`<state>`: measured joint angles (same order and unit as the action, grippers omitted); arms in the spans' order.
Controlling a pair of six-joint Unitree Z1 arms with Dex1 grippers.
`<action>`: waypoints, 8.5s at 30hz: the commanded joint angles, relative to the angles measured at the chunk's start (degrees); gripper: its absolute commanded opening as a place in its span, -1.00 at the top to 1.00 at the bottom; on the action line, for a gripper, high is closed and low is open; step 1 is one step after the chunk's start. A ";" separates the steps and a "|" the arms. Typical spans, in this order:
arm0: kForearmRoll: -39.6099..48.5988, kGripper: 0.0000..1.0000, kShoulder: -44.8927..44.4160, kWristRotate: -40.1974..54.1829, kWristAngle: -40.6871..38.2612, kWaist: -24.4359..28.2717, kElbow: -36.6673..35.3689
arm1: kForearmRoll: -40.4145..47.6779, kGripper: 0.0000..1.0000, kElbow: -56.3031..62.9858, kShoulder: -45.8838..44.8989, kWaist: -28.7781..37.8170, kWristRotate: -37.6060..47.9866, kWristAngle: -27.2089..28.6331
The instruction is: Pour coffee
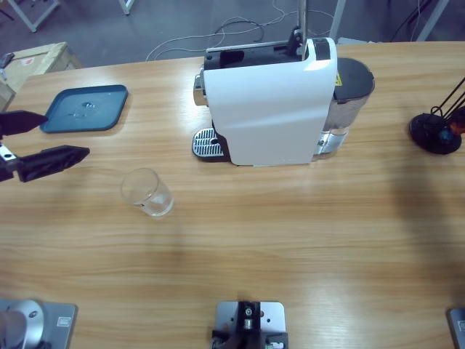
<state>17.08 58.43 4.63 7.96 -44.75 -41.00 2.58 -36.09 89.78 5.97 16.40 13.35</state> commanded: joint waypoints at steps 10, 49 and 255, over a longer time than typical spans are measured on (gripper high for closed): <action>0.92 -0.98 0.81 -0.20 -0.40 -0.52 1.44 | -1.49 0.16 2.34 -2.70 -0.61 -0.71 -0.52; 0.94 -0.98 0.90 -0.15 -0.47 -0.52 2.23 | -0.60 0.72 0.12 1.91 -0.73 -3.05 -2.38; 8.36 -0.98 -1.56 -5.60 -1.35 -2.72 -1.57 | -8.32 1.00 -36.30 32.91 46.39 22.20 -5.16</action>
<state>24.53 55.94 -0.60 7.34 -47.06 -42.67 -0.87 -78.68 108.76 51.01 37.84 11.05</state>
